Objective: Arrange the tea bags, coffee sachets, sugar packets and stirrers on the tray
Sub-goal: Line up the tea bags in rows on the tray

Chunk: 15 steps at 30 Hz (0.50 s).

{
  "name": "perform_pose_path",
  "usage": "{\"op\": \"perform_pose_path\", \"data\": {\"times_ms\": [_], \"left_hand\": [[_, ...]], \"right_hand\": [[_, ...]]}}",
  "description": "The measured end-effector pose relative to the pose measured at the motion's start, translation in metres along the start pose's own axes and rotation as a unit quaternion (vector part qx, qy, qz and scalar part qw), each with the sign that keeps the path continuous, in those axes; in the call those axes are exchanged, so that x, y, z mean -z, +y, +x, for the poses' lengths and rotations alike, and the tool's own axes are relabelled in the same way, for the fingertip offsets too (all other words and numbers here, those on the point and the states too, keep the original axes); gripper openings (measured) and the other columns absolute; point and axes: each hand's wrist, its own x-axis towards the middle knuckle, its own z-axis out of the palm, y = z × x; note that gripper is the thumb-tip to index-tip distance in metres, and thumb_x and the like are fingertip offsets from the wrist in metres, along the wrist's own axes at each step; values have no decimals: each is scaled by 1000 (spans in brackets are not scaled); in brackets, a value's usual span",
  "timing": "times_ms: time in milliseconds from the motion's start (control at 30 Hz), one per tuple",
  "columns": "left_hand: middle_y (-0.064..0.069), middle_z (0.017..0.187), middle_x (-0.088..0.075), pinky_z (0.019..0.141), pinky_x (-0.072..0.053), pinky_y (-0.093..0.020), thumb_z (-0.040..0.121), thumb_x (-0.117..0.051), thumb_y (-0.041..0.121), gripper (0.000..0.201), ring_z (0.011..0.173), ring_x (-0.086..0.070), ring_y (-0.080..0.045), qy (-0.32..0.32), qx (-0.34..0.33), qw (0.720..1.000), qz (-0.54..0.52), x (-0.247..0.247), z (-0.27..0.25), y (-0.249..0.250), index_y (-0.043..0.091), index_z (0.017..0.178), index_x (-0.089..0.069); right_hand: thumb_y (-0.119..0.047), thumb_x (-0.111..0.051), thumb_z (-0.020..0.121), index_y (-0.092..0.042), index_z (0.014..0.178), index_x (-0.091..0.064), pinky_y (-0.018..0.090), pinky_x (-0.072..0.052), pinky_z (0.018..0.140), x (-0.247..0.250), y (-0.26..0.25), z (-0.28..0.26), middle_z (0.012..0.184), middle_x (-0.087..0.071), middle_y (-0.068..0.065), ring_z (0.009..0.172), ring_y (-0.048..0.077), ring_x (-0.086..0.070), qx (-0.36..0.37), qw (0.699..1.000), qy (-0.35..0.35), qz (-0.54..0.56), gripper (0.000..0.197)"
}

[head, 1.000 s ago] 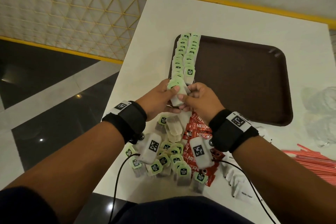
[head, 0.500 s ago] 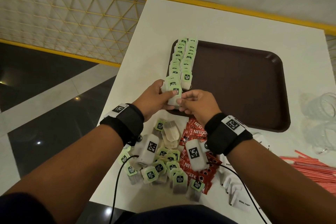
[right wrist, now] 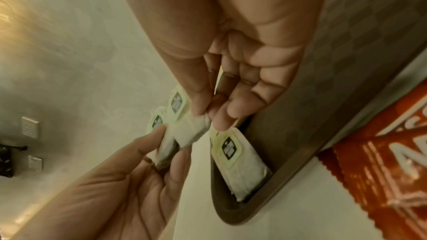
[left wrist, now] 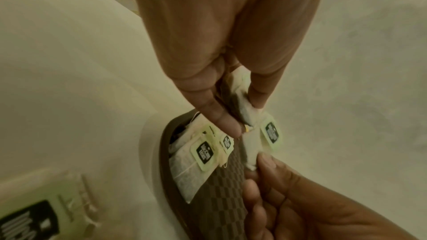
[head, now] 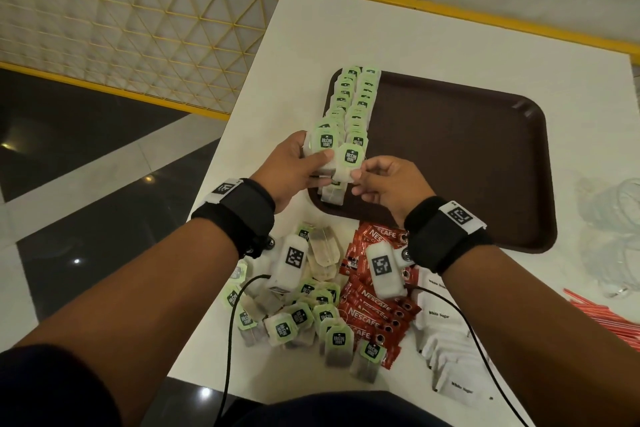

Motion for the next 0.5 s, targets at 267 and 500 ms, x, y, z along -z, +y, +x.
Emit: {"op": "perform_pose_path", "data": {"times_ms": [267,500], "left_hand": [[-12,122,-68,74,-57,-27,97,-60,15,38,103,-71,-26,45,-4,999,-1,14,2,1,3,131,-48],[-12,120,-68,74,-57,-29,96,-61,17,37,102,-71,-26,57,4,998,5,17,-1,-5,4,129,-49]], "right_hand": [[-9,-66,91,-11,86,-61,19,-51,57,20,7,19,79,-66,7,64,12,-63,-20,998,56,-31,7],[-12,-63,93,-15,85,-58,22,-49,55,13,6,40,79,-65,5,59,11,-58,-22,986,52,-158,10]]}}
